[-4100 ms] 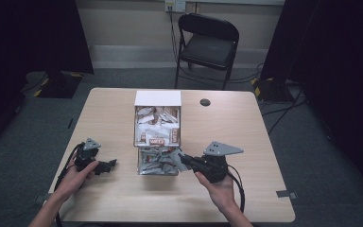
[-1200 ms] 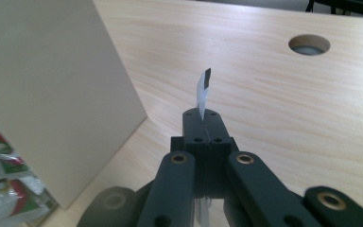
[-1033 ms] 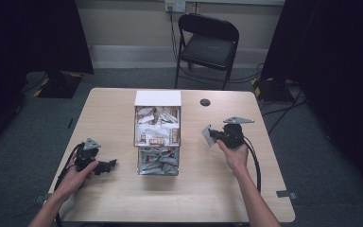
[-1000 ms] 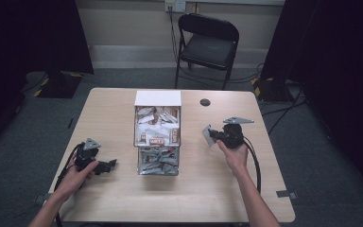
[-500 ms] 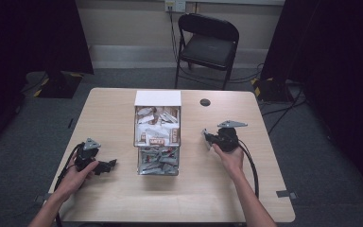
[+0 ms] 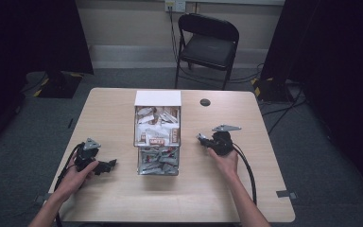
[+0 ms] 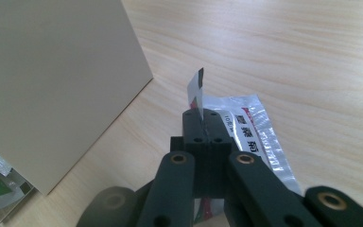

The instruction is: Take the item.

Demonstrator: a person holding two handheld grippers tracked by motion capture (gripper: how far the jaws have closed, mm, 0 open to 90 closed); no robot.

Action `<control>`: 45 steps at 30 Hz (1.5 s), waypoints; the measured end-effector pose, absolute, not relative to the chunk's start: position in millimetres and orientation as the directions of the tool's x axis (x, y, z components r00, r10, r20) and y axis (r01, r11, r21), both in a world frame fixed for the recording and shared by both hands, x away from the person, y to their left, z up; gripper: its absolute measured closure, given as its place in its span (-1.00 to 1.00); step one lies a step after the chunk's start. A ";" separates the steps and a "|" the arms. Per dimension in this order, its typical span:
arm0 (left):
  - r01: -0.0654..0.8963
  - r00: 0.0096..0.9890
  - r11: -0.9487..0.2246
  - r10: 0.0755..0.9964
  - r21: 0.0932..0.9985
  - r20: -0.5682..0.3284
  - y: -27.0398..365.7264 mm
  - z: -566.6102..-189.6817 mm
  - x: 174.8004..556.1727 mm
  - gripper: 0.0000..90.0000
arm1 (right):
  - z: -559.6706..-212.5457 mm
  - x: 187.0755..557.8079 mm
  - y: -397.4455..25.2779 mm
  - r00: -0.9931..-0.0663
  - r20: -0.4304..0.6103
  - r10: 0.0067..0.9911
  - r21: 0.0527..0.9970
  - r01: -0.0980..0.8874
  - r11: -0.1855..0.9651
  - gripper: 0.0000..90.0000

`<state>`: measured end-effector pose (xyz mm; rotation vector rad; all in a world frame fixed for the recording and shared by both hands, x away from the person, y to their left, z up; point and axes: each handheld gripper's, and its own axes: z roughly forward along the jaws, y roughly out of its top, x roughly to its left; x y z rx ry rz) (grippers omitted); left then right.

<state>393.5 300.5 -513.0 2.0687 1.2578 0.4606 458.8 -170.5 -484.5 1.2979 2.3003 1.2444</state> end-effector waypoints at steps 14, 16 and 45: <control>0.645 0.476 -0.318 0.879 0.695 -0.040 300.6 -512.9 393.6 -1.00 | -494.7 459.6 -163.3 -0.585 0.213 0.782 0.746 0.615 0.257 0.95; 0.645 0.474 -0.316 0.879 0.696 -0.041 300.5 -513.0 393.6 -1.00 | -495.9 459.6 -162.4 -0.589 0.211 0.780 0.744 0.614 0.263 0.92; 0.645 0.475 -0.318 0.879 0.695 -0.040 300.6 -512.9 393.6 -1.00 | -485.6 459.9 -162.6 -0.574 0.202 0.794 0.768 0.596 0.235 -0.39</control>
